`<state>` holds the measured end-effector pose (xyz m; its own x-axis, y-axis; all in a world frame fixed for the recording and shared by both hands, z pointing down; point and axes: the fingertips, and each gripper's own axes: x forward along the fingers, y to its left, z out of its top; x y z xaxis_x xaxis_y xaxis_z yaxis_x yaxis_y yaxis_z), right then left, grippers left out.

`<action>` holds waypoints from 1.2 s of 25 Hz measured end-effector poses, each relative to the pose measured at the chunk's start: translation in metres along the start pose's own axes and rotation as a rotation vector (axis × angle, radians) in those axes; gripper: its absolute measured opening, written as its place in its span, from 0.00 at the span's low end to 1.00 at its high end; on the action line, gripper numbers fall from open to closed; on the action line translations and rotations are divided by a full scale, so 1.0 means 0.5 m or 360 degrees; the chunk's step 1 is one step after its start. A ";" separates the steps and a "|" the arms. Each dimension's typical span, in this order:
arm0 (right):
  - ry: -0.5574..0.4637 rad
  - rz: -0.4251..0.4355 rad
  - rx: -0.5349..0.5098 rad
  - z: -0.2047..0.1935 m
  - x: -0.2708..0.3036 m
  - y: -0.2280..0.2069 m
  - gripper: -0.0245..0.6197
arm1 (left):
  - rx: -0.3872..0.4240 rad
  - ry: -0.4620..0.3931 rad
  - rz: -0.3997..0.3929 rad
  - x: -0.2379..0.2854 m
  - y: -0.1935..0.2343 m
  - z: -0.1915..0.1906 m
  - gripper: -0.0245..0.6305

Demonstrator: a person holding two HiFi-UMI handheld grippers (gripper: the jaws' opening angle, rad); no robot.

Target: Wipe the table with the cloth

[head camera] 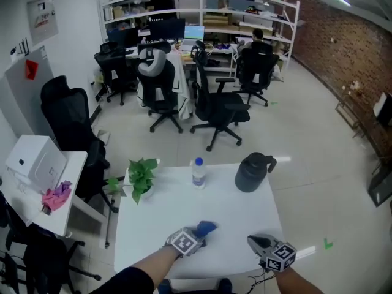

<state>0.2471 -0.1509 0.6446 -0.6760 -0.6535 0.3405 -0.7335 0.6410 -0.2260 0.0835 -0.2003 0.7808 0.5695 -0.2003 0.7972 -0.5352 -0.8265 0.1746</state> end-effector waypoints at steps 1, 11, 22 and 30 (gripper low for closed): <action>0.0000 -0.0008 0.0005 0.000 -0.006 -0.005 0.06 | -0.0027 -0.0062 0.0060 -0.005 0.036 0.029 0.18; 0.0062 -0.0161 0.0043 -0.034 -0.093 -0.050 0.06 | -0.0056 -0.0028 0.0277 0.063 0.187 0.087 0.18; 0.0008 -0.0053 0.0046 -0.012 -0.026 -0.008 0.06 | 0.0108 0.0046 -0.0038 0.014 -0.052 -0.040 0.18; 0.0001 -0.0039 0.0028 -0.005 -0.026 0.000 0.06 | -0.0019 -0.0051 0.0216 -0.010 0.088 0.034 0.18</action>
<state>0.2562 -0.1415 0.6425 -0.6575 -0.6688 0.3469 -0.7512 0.6175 -0.2333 0.0677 -0.2447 0.7748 0.5109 -0.3270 0.7951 -0.6162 -0.7841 0.0735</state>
